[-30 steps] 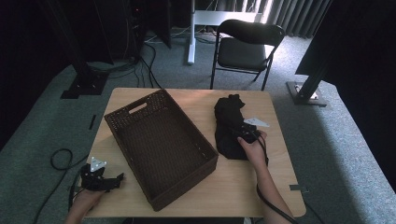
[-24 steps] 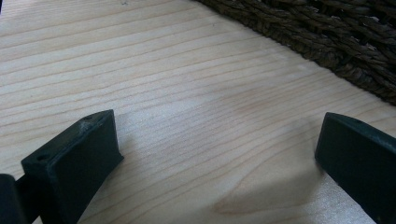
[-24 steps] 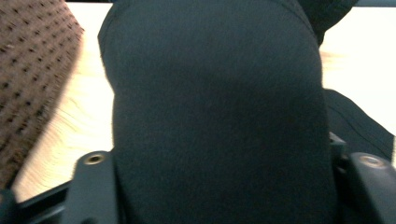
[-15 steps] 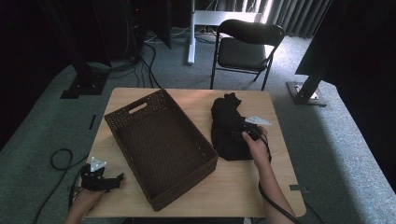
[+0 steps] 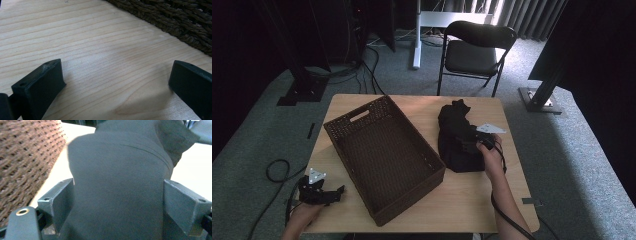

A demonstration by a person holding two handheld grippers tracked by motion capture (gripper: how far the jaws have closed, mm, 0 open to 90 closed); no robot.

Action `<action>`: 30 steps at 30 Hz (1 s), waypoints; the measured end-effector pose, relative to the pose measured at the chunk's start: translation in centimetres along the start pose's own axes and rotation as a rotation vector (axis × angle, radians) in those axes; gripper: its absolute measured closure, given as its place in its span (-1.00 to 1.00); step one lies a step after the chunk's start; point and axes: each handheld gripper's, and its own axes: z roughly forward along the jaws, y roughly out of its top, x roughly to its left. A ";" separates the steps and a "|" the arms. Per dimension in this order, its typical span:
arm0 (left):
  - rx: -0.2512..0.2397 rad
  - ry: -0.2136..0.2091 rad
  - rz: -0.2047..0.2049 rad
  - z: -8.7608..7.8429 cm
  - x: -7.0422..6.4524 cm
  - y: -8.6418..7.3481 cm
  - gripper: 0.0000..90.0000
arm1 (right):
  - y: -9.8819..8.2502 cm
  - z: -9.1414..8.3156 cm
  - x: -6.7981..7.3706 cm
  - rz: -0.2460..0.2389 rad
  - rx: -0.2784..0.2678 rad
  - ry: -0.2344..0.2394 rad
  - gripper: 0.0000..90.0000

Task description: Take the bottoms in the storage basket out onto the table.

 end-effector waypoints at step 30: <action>0.000 0.000 0.000 0.0 0.0 0.0 -1.00 | -0.8 -3.4 1.2 -0.048 -0.010 0.052 -0.75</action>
